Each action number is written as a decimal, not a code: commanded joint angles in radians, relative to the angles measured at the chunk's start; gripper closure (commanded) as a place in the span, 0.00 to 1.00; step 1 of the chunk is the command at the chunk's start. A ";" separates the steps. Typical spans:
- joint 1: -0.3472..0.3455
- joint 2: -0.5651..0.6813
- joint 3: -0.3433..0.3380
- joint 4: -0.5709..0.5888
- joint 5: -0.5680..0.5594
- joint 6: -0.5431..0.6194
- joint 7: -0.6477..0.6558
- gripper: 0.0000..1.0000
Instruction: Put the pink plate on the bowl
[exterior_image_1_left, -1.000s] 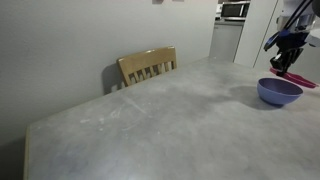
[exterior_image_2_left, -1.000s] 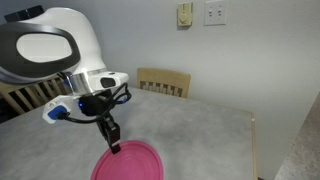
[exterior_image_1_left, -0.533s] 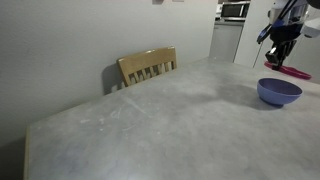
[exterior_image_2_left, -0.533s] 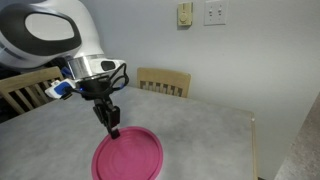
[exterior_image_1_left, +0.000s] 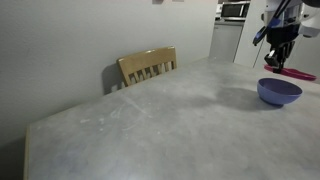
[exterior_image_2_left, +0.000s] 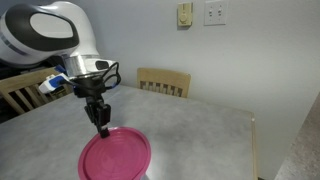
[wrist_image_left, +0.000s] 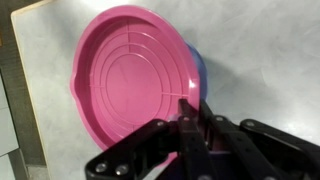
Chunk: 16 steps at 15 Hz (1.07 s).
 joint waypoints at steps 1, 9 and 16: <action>-0.004 0.029 0.003 0.023 0.011 -0.048 0.028 0.97; 0.002 0.115 -0.004 0.072 -0.009 -0.023 0.056 0.97; 0.019 0.199 -0.003 0.141 0.008 -0.038 0.038 0.97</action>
